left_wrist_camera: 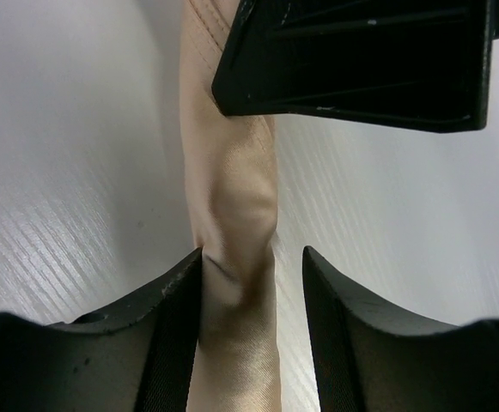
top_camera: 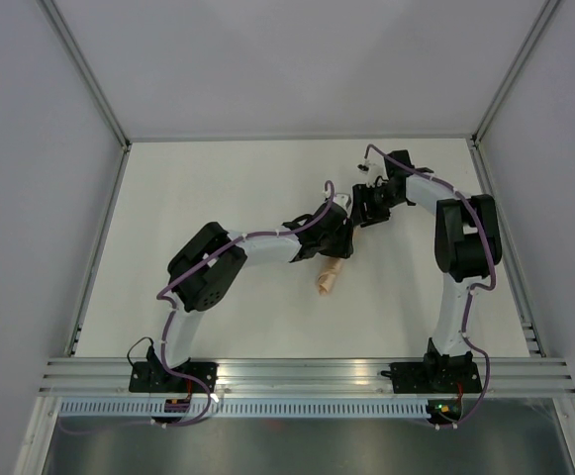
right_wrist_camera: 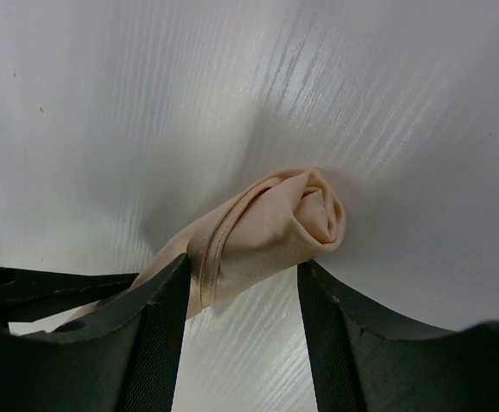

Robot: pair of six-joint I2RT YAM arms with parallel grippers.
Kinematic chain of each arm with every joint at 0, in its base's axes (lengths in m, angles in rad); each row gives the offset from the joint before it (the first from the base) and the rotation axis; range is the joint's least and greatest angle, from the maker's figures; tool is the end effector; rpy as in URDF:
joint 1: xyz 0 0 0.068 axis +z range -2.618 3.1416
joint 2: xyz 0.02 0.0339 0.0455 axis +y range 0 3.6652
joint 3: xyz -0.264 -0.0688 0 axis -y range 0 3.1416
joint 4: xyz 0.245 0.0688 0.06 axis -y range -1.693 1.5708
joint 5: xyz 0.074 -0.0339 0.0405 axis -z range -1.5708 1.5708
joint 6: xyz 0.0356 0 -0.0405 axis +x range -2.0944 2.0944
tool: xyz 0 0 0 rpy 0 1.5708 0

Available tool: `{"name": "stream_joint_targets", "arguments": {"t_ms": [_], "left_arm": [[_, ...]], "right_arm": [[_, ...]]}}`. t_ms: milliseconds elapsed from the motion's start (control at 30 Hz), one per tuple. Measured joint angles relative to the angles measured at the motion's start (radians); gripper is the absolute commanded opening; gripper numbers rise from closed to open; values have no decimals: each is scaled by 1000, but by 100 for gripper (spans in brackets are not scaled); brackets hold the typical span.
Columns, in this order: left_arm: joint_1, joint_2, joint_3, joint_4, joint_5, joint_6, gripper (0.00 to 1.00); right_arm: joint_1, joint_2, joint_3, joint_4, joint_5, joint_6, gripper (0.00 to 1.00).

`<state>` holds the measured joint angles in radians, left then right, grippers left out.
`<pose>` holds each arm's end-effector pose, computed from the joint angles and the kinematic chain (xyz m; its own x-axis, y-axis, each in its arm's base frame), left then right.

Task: Fold the napkin, place the utensils inside, and roll it up
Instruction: Roll the napkin at the center of the board.

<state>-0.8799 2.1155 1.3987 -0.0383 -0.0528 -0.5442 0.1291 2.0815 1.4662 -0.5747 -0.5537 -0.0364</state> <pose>0.2950 -0.3539 0.1485 -0.7594 0.1071 -0.6417 0.4114 0.8432 -0.3461 0.4166 0.0730 0.1546 -0.9090 -0.1492 -0.3892 -0.3366 0.8135 0.4743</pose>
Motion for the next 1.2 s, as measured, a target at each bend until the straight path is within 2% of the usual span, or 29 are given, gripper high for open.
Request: {"name": "stream_joint_targets", "arguments": {"t_ms": [767, 1200], "left_arm": [[27, -32, -12, -66, 5, 0, 60], [47, -66, -13, -63, 65, 0, 61]], "right_arm": [[18, 82, 130, -8, 39, -50, 56], [39, 161, 252, -16, 42, -85, 56]]}}
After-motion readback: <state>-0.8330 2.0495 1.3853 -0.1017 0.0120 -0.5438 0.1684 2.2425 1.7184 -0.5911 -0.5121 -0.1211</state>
